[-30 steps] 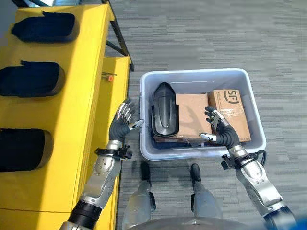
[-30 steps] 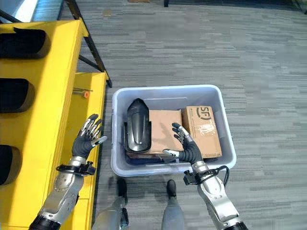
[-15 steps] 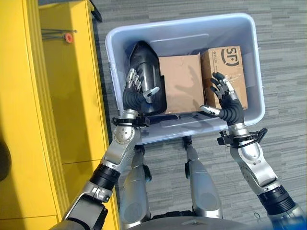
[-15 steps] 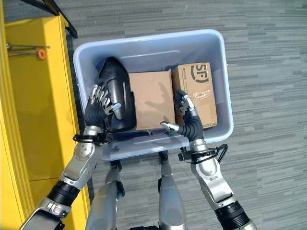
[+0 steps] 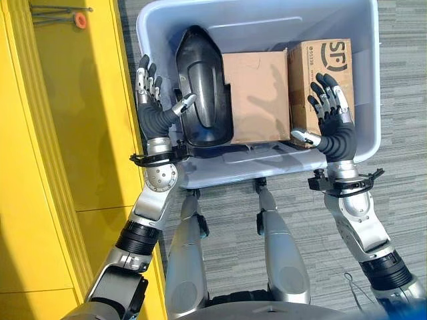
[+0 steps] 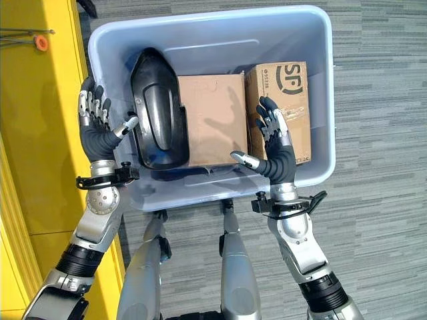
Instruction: Move parts from the plastic box to the shelf.
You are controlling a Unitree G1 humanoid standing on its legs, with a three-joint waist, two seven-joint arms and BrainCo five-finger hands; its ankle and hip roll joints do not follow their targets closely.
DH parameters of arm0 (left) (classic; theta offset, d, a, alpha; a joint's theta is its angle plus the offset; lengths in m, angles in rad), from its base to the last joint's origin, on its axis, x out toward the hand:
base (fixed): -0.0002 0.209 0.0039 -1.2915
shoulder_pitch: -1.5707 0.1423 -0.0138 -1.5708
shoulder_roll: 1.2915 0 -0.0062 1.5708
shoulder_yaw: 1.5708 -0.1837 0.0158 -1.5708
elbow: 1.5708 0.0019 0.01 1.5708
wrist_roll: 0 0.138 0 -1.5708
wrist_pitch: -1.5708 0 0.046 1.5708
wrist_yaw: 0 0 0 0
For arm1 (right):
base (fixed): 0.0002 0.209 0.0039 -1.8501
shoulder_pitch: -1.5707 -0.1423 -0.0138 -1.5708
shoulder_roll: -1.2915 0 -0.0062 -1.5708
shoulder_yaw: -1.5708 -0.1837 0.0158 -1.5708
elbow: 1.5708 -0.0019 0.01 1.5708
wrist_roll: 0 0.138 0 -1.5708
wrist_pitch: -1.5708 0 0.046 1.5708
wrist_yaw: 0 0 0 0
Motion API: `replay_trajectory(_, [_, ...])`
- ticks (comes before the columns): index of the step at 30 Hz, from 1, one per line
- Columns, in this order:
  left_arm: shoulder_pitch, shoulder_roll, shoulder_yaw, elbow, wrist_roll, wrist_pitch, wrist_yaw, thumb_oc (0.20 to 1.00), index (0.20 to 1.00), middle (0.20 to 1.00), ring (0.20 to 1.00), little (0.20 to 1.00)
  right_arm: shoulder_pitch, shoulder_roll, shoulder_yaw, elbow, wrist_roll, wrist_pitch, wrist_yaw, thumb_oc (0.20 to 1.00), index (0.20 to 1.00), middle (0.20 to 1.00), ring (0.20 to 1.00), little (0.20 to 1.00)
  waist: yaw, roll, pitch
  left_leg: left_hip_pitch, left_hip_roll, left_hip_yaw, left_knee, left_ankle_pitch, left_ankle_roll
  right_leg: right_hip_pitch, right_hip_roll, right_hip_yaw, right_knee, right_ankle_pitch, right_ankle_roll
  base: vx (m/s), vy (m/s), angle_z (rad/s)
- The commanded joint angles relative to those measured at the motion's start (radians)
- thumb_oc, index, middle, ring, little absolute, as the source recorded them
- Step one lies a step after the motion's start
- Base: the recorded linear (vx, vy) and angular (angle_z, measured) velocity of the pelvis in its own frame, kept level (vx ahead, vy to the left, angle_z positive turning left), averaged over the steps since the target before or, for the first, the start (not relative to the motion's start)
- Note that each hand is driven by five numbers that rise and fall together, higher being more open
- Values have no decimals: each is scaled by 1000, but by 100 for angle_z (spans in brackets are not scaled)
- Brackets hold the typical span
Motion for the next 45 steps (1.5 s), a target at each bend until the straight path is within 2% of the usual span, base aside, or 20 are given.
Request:
replay_trajectory(1, [-28,22,29,15,68,-54,27,1000,1000,1000,1000,1000,9,-36,-53,-52,-9,-73,-13,1000,1000,1000,1000,1000,2,-31,-65,23,92,-43,69,-9,-98,-77,-81,-12,128,50,67,0,0,0])
replay_trajectory(17, [-71,-9,-4,215,34,-24,63,1000,1000,1000,1000,1000,22,-33,-49,-48,7,-82,-30,1000,1000,1000,1000,1000,-13,-55,-49,-14,96,-51,56,-2,-97,-116,-65,-16,122,54,63,0,0,0])
replay_trajectory(29, [-63,-17,78,338,44,-7,179,1000,1000,1000,1000,1000,42,-44,-50,-63,28,-88,-27,1000,1000,1000,1000,1000,-19,-77,-46,-42,98,-56,55,0,-98,-133,-60,-24,117,57,62,0,0,0])
replay_trajectory(38, [-168,-25,105,569,-93,-11,219,1000,1000,1000,1000,1000,44,-54,-1,-81,76,-91,-13,1000,1000,1000,1000,1000,-42,-96,-56,-53,100,-61,55,0,-98,-140,-55,-23,116,56,57,1,0,0])
replay_trajectory(42, [-219,-18,87,653,-115,3,215,1000,1000,1000,1000,1000,46,-60,13,-92,83,-92,-8,1000,1000,1000,1000,1000,-52,-100,-64,-53,101,-61,52,0,-98,-141,-54,-24,115,55,57,5,3,3])
replay_trajectory(45, [-293,-12,64,775,-121,45,211,1000,1000,1000,1000,1000,48,-71,34,-96,95,-90,0,1000,1000,1000,1000,1000,-65,-102,-75,-52,102,-58,49,0,-98,-144,-53,-20,113,55,57,11,11,6])
